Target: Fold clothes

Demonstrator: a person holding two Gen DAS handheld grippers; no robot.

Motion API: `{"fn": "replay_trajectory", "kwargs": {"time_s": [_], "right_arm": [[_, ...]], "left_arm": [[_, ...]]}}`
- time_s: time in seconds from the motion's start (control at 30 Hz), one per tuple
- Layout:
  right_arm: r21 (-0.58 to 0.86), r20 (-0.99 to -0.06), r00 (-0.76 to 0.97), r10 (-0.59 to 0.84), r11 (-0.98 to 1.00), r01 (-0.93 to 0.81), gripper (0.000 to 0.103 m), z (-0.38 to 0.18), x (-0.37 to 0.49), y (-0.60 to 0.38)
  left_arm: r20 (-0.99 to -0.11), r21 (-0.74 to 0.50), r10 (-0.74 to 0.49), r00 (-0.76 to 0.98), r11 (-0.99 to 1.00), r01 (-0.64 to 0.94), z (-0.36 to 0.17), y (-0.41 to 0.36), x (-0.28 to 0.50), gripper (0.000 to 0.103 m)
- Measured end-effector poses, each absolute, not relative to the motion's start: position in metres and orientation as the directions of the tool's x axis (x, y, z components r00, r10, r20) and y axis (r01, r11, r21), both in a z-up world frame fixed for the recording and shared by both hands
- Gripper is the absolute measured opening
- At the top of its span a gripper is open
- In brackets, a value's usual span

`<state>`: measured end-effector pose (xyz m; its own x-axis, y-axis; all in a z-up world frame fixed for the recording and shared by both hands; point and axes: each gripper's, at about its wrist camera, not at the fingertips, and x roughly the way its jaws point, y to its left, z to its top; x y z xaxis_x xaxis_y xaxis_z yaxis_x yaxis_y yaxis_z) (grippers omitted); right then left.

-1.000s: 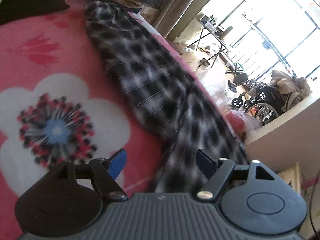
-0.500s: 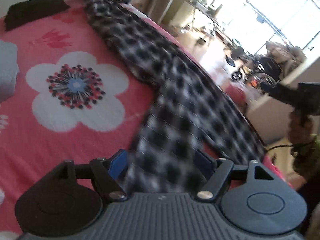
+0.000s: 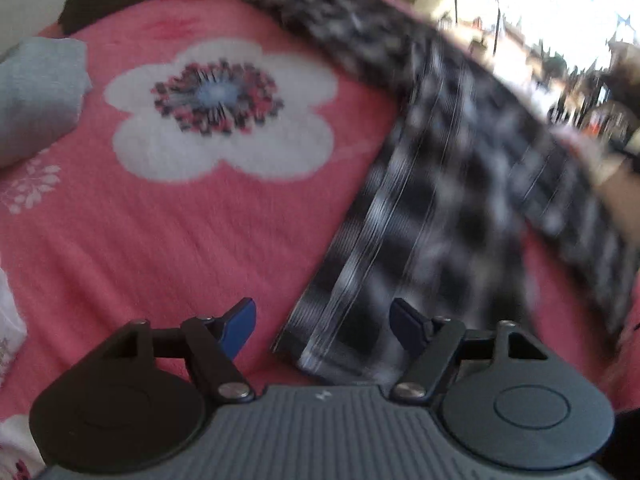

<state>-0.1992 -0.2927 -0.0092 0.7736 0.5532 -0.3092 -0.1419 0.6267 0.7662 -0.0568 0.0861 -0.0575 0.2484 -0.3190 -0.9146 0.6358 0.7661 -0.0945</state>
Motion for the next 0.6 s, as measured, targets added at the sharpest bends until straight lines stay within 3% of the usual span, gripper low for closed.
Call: {"fn": "replay_trajectory", "kwargs": {"time_s": [0.07,0.13,0.17,0.23,0.27,0.47,0.6], "right_arm": [[0.776,-0.311,0.781,0.542,0.619,-0.121,0.047,-0.008,-0.209,-0.289],[0.772,-0.325,0.785,0.527,0.627,-0.102,0.048,-0.005,-0.222,-0.286],[0.763,-0.338,0.787,0.517,0.639,-0.092,0.048,-0.005,-0.228,-0.285],[0.744,-0.368,0.789,0.493,0.665,-0.069,0.049,-0.005,-0.238,-0.283],[0.74,-0.379,0.789,0.483,0.671,-0.056,0.049,-0.006,-0.241,-0.283],[0.755,-0.409,0.78,0.475,0.655,-0.003,0.049,-0.015,-0.239,-0.279],[0.765,-0.419,0.755,0.504,0.644,-0.006,0.049,-0.018,-0.231,-0.271]], "left_arm": [[-0.93,-0.01,-0.249,0.269,0.751,0.66,-0.074,0.081,-0.065,0.052],[-0.921,0.045,-0.233,0.312,0.732,0.68,-0.076,0.081,-0.074,0.046],[-0.915,0.073,-0.226,0.334,0.722,0.688,-0.078,0.081,-0.079,0.037],[-0.91,0.055,-0.239,0.339,0.74,0.67,-0.077,0.084,-0.079,0.016],[-0.907,0.046,-0.245,0.341,0.749,0.661,-0.077,0.086,-0.079,0.01],[-0.874,-0.015,-0.308,0.376,0.79,0.612,-0.062,0.097,-0.084,0.005],[-0.821,-0.129,-0.428,0.379,0.784,0.607,-0.037,0.096,-0.092,0.005]]}}
